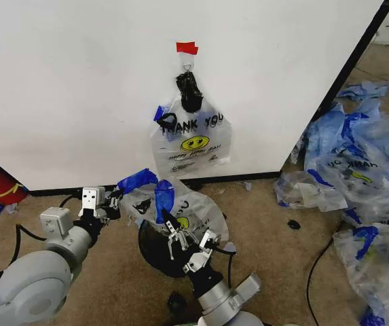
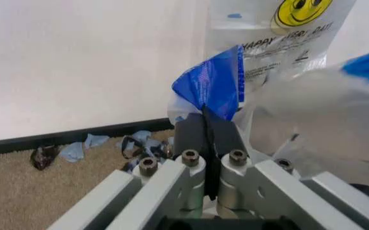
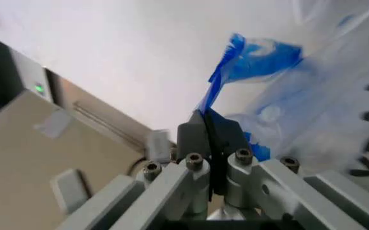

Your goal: Pick up the garbage bag from the wall and place it over the trash bin.

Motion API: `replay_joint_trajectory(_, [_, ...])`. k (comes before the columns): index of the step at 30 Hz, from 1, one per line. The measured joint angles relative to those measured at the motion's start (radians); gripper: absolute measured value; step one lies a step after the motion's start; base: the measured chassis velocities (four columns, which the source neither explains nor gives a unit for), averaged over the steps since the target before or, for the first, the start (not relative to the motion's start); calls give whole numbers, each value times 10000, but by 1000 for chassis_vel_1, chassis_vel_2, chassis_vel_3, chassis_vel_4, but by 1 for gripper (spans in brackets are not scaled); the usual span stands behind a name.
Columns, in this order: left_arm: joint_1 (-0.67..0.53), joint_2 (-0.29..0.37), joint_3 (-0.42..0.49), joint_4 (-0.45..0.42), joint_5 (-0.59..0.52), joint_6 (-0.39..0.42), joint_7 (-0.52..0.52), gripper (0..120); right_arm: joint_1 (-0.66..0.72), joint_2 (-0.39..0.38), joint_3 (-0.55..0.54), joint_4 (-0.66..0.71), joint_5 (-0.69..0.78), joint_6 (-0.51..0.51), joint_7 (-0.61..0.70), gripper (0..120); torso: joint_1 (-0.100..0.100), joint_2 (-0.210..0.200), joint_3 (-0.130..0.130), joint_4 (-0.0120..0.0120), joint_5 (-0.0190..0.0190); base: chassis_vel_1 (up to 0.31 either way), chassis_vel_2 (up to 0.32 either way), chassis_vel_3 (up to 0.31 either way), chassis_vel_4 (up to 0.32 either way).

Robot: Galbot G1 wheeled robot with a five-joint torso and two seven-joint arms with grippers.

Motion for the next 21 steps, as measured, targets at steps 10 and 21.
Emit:
replay_joint_trajectory(10, [19,28,-55,-153,-14,0,-100,0,531,755,-651,-1033,53,88,-513,0,0,0,0,1,-2,0,0,0,0])
replay_joint_trajectory(21, [2,-83,-63,-18,-37,0,-84,0,-4,-438,91,-353,82,193,-662,0,0,0,0,-2,0,0,0,0,0])
